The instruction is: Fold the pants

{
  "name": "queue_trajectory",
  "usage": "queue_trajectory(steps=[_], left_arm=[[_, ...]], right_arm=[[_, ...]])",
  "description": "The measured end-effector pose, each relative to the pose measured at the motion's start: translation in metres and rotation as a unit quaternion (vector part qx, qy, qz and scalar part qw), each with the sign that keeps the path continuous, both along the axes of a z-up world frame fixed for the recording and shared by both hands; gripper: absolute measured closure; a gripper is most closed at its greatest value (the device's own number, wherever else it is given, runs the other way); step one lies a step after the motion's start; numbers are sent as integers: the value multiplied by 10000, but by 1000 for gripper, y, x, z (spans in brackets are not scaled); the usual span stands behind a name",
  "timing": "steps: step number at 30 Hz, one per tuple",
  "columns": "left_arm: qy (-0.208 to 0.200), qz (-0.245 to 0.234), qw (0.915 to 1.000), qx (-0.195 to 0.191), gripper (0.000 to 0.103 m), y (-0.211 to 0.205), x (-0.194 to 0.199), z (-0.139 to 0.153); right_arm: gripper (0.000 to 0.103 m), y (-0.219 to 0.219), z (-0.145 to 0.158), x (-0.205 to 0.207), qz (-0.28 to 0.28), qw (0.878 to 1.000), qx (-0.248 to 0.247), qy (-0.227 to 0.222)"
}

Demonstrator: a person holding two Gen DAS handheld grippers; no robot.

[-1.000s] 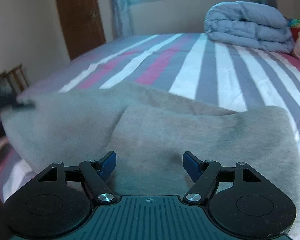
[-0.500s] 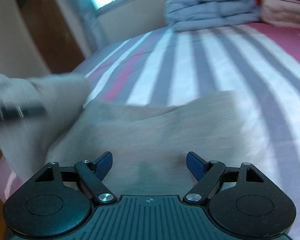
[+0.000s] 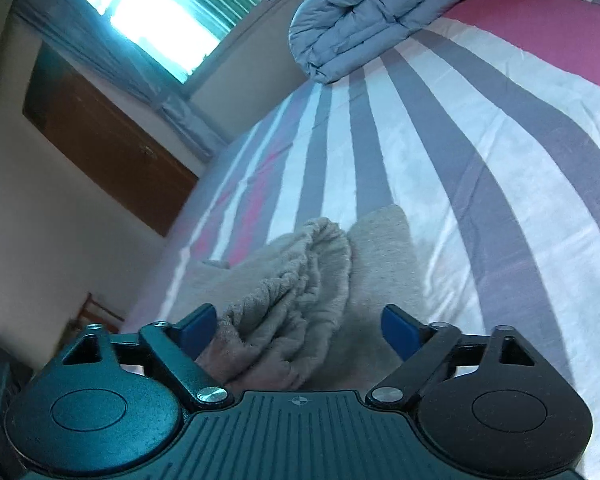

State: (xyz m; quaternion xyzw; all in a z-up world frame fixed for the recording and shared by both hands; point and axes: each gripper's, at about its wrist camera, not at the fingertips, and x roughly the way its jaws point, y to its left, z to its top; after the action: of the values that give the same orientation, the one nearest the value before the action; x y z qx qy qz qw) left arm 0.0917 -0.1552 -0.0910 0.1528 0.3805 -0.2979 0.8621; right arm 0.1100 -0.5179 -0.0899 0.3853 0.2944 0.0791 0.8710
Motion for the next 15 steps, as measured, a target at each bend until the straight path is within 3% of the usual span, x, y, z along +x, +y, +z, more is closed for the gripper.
queue_trajectory(steps=[1, 4, 7, 9, 11, 13, 14, 15], left_arm=[[73, 173, 9998, -120, 31, 8, 5, 1], [139, 907, 9944, -534, 34, 39, 17, 9], [180, 1398, 9859, -900, 33, 68, 29, 15], [192, 1548, 9836, -901, 32, 78, 38, 14], [286, 1704, 9811, -875, 32, 85, 47, 7], [523, 1877, 9768, -885, 32, 90, 55, -5], [668, 1955, 9743, -896, 32, 92, 58, -13], [767, 2029, 9724, -863, 32, 97, 54, -16]], right_arm=[[10, 2, 0, 0, 32, 10000, 28, 42], [9, 10, -10, 7, 332, 9979, 329, 450], [9, 15, -28, 8, 362, 9886, 1240, 779], [9, 17, -37, 10, 235, 9811, 1649, 986], [10, 20, -37, 13, 66, 9811, 1656, 1001], [23, 29, -32, 18, 10, 9863, 1289, 1034], [50, 35, -29, 21, 17, 9885, 1032, 1105], [54, 39, -26, 22, -1, 9899, 877, 1115]])
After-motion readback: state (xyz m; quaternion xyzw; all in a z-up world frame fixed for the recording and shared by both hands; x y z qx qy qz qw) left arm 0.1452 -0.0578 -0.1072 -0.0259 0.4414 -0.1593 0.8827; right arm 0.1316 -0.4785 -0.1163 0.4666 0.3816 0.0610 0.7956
